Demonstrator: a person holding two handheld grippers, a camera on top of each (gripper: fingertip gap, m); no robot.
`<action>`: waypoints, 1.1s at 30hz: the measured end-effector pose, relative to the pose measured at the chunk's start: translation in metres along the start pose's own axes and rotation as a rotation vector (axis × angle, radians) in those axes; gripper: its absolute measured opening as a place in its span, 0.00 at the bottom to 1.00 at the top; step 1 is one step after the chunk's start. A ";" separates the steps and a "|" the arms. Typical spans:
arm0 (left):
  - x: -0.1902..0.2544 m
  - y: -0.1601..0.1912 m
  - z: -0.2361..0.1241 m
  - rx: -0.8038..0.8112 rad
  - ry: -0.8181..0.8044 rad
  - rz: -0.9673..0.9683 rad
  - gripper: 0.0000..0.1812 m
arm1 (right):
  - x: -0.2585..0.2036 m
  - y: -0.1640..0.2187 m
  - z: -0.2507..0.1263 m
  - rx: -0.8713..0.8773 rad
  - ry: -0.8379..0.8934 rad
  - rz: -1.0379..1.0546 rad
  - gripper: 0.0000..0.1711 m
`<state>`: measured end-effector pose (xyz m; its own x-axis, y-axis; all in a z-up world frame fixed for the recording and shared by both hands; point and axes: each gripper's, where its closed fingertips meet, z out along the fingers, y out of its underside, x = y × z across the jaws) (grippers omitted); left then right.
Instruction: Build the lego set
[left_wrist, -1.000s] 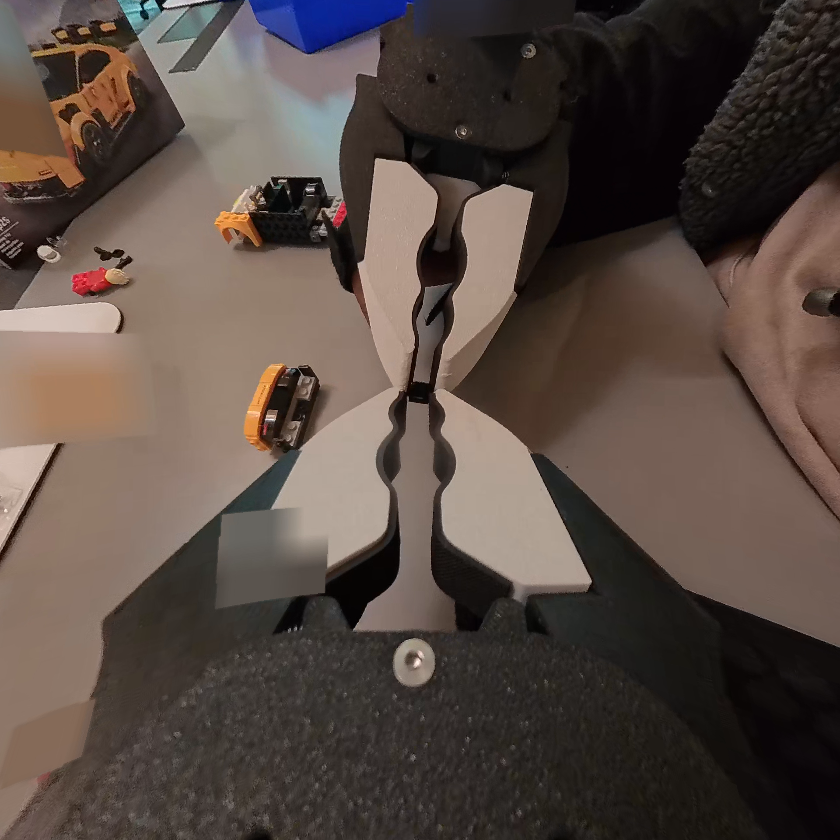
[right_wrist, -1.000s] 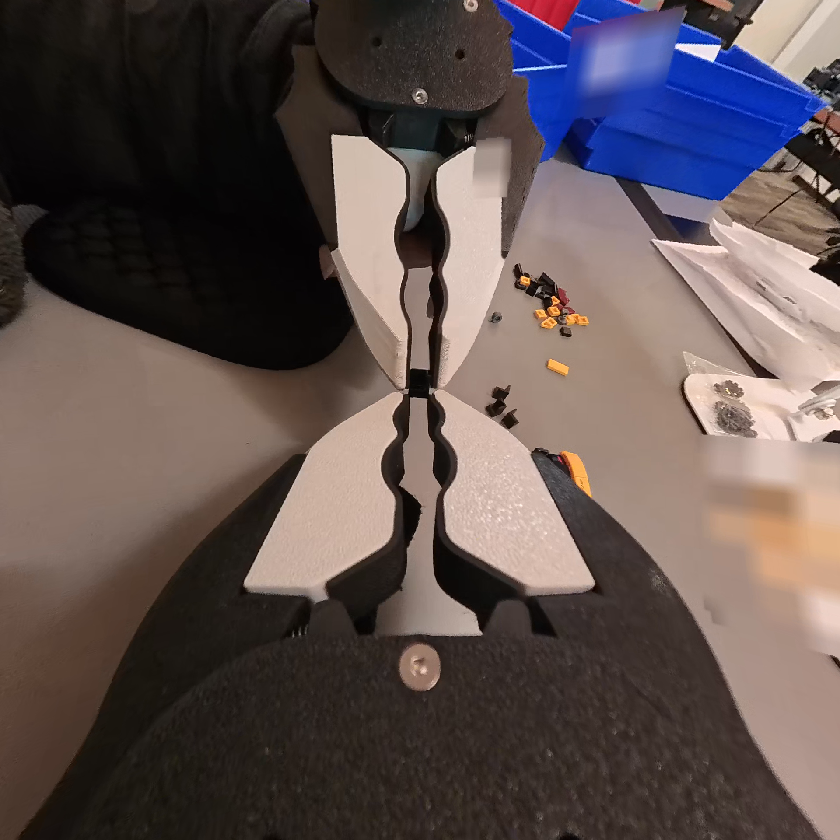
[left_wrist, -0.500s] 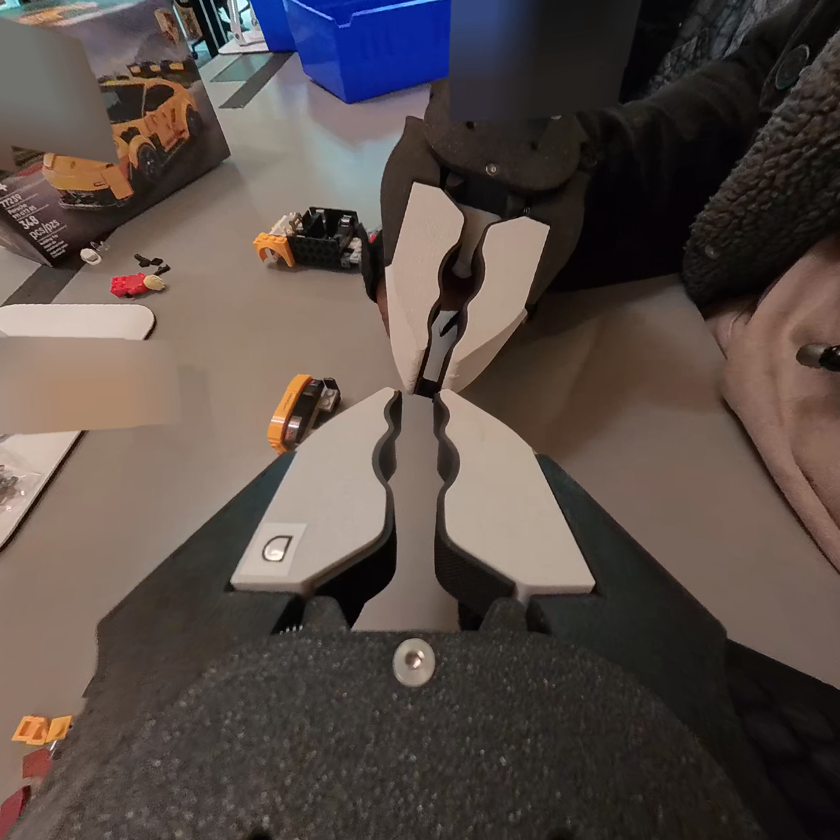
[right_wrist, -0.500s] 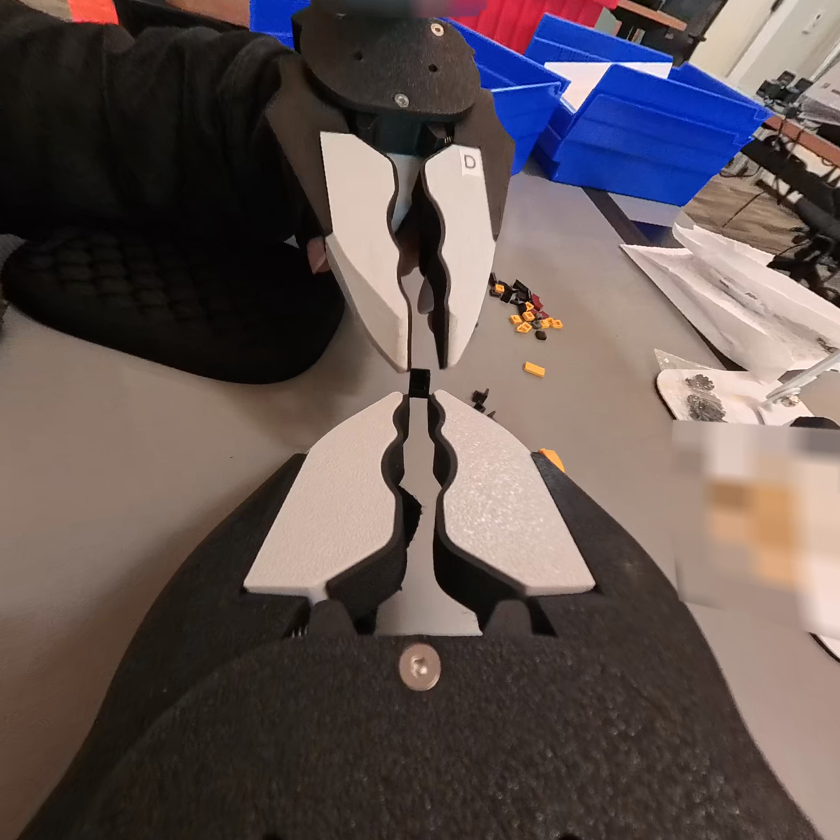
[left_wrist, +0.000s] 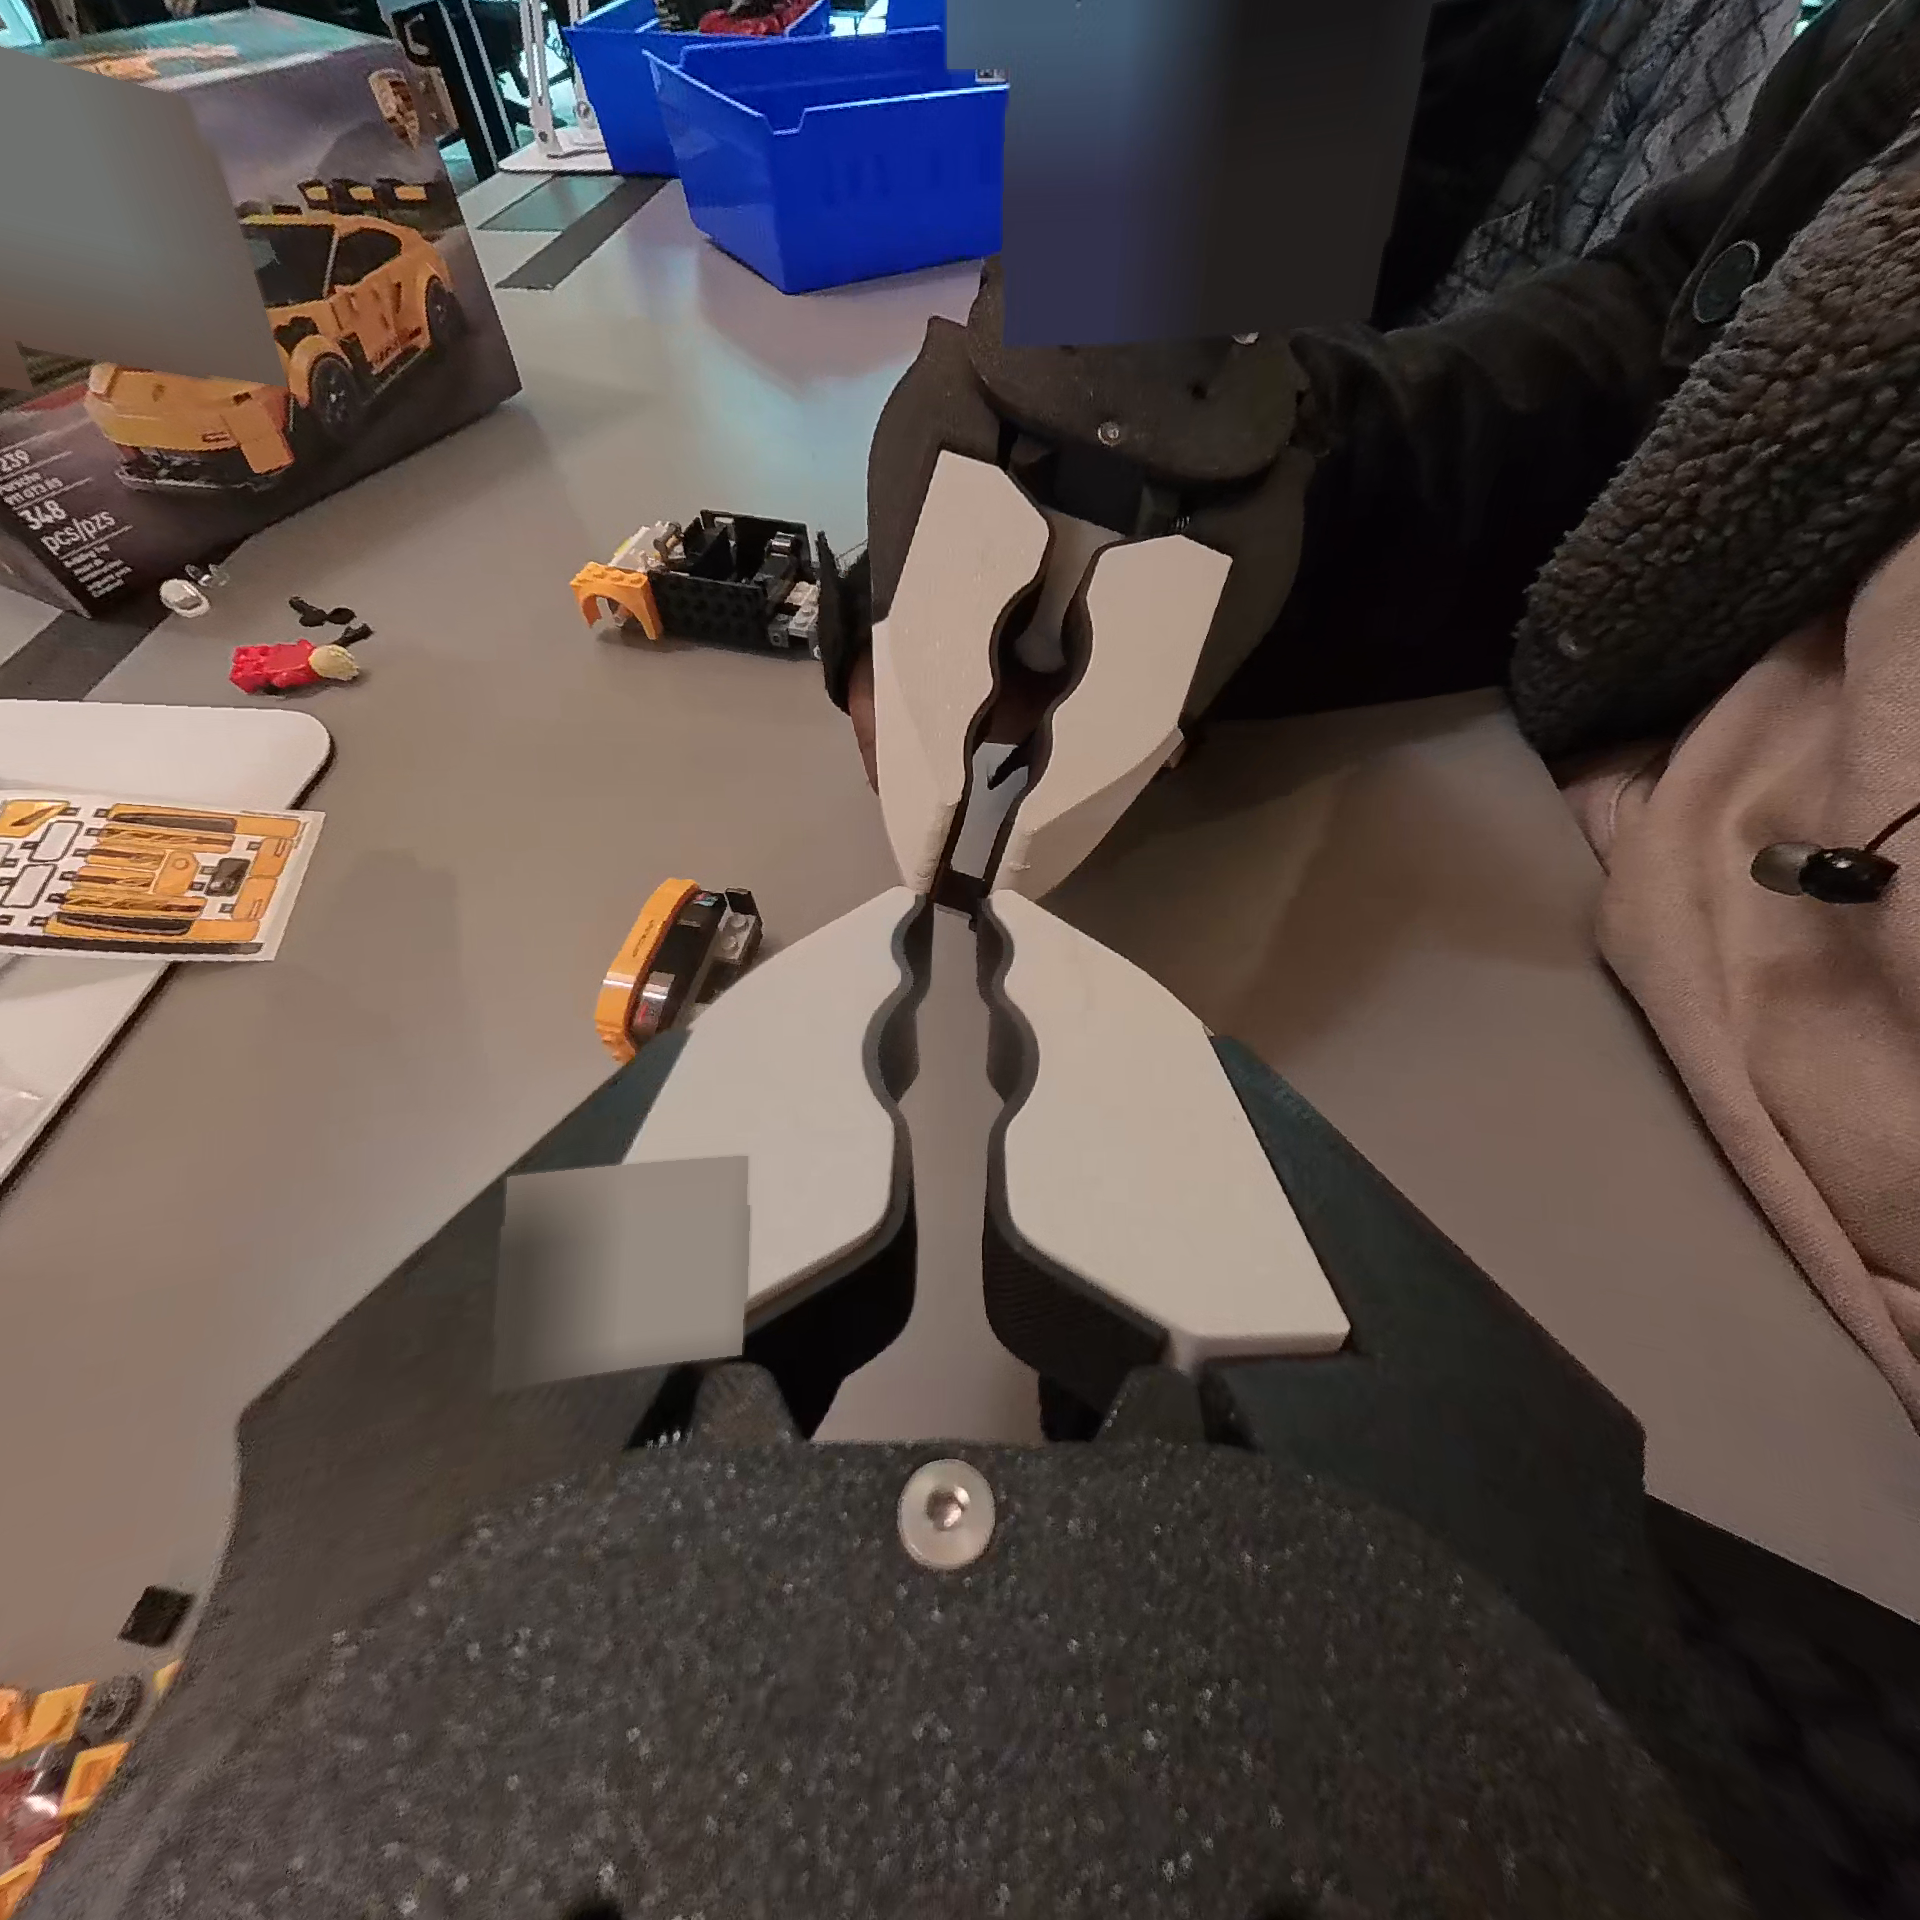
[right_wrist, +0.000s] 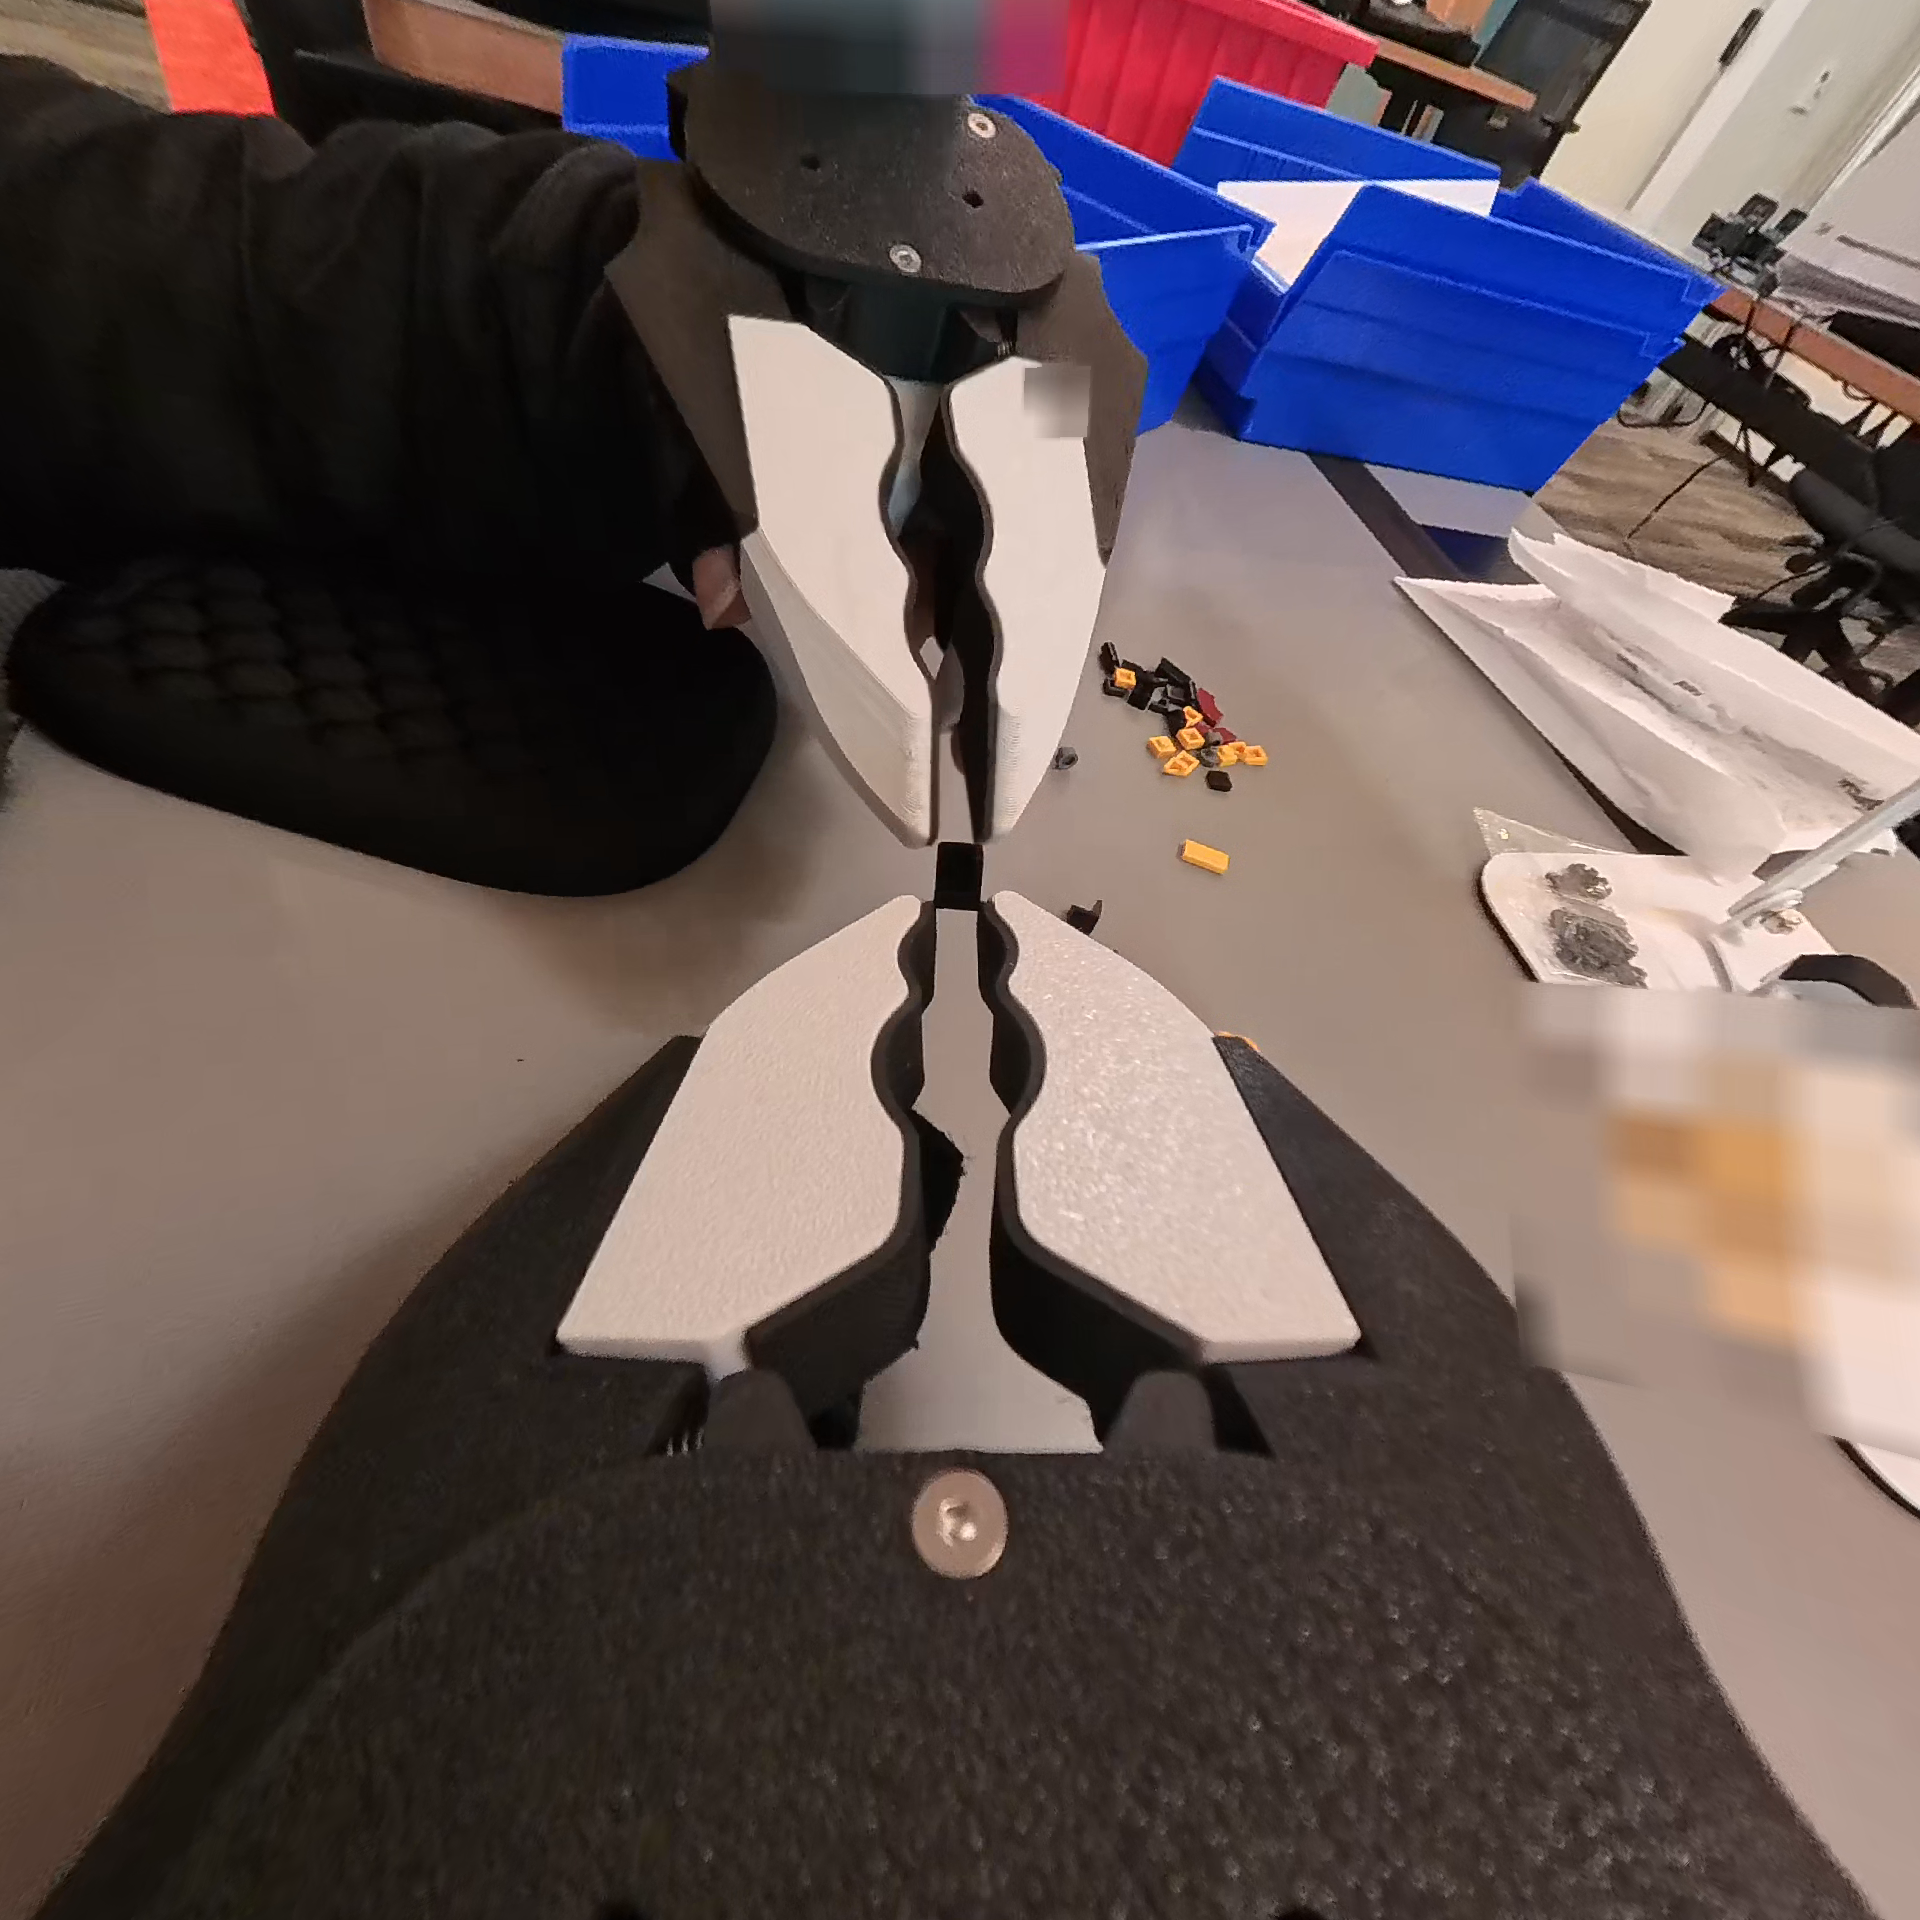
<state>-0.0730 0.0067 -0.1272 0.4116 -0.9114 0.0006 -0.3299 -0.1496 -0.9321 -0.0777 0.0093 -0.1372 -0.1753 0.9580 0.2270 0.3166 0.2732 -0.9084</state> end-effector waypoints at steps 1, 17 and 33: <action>0.000 0.001 0.001 -0.008 -0.001 -0.004 0.04 | 0.000 0.000 0.000 0.000 0.001 -0.003 0.04; -0.013 0.008 0.002 -0.058 -0.048 -0.003 0.04 | 0.008 0.007 0.000 -0.036 0.037 0.012 0.08; -0.066 0.048 0.031 -0.473 -0.059 0.093 0.04 | 0.066 0.087 0.013 -0.449 0.037 0.076 0.29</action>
<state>-0.0896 0.0721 -0.1839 0.4049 -0.9080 -0.1077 -0.7121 -0.2393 -0.6601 -0.0740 0.0948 -0.2064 -0.1054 0.9769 0.1857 0.7014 0.2054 -0.6825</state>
